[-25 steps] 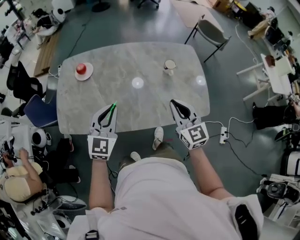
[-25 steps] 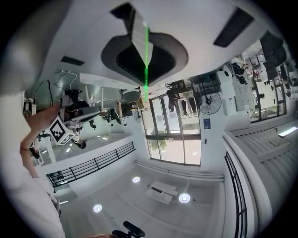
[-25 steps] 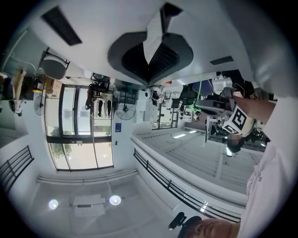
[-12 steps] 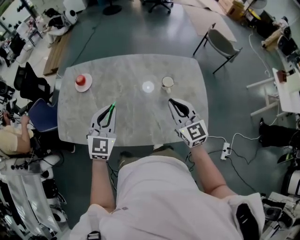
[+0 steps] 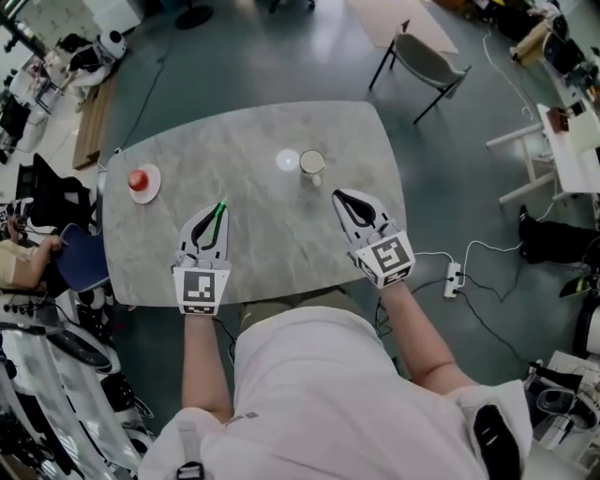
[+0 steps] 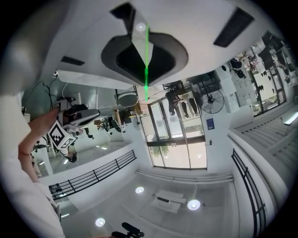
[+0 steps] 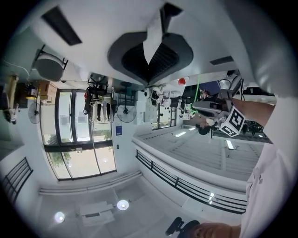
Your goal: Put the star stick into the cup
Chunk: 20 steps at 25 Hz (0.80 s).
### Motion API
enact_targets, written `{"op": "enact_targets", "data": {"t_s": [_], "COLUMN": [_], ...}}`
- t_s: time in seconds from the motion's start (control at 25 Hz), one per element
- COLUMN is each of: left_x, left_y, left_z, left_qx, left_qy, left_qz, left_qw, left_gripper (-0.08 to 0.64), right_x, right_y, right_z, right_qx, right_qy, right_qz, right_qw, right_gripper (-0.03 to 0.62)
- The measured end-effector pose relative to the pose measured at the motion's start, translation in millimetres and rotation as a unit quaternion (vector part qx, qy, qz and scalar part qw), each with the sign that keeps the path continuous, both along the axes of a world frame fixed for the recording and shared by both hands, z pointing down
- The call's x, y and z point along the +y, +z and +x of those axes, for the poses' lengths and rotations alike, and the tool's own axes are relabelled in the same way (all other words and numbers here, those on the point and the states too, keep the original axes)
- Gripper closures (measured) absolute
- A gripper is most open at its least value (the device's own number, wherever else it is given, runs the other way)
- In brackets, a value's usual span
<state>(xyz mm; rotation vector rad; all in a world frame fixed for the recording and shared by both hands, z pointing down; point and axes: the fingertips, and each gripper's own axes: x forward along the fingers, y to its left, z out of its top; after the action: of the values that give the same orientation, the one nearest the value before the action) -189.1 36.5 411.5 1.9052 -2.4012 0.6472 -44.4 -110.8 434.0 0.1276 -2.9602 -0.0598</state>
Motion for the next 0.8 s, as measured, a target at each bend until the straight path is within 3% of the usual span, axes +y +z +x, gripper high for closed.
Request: {"op": "enact_targets", "data": {"t_s": [0.44,0.8], "left_x": [-74.8,-132.6], "left_y": [18.4,24.1], "left_z": [-15.6,-26.8], "left_qx": [0.076,0.141], "left_qy": [0.108,0.146], "left_qz": [0.027,0.068], "left_qw": [0.9909,0.9769], "left_gripper": [0.545,0.545], "right_x": [-9.4,-16.1], "right_y": [12.5,21.5], "right_z": [27.2,57.2], "right_qx": [0.035,0.057], "right_qy": [0.117,0.192], "right_qz": [-0.015,-0.023], "right_qw": [0.992,0.979], "right_gripper": [0.583,0.583]}}
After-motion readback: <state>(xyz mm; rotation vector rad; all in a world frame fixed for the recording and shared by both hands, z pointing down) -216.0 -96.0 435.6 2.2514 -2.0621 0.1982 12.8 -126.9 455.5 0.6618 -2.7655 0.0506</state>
